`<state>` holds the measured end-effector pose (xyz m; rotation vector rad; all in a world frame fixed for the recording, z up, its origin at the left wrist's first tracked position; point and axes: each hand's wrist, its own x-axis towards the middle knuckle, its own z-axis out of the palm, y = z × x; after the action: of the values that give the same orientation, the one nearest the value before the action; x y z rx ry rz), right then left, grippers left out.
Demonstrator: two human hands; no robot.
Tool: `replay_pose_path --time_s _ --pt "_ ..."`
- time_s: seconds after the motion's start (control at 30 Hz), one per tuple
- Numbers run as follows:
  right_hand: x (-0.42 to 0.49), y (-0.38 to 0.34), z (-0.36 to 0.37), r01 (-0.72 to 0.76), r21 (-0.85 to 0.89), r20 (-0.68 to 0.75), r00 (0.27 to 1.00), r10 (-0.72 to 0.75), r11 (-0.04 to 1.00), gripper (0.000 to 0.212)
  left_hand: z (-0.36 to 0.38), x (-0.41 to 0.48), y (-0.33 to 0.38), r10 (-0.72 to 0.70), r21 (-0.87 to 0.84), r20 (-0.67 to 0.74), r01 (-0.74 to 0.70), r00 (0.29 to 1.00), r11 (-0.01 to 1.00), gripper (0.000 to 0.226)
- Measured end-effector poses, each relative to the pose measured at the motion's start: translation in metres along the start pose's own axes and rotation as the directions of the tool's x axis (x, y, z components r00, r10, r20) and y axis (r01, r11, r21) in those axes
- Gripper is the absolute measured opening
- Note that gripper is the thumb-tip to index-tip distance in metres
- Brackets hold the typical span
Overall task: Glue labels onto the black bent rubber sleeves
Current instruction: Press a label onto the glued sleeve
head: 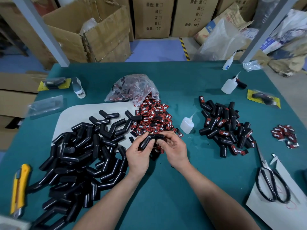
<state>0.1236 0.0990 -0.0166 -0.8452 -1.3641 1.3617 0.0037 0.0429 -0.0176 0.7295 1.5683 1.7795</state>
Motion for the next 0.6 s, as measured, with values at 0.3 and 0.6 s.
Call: replay_pose_path --time_s 0.3,0.6 --pt "-0.001 -0.005 0.001 -0.024 0.038 -0.020 1.000 0.025 0.999 0.017 0.002 0.001 -0.002 0.088 0.048 0.003 -0.088 0.996 0.995 0.031" --pt "-0.003 -0.014 0.003 0.090 0.000 0.042 0.995 -0.090 0.996 0.030 -0.004 -0.006 -0.005 0.204 -0.044 0.074 -0.201 0.976 0.979 0.049"
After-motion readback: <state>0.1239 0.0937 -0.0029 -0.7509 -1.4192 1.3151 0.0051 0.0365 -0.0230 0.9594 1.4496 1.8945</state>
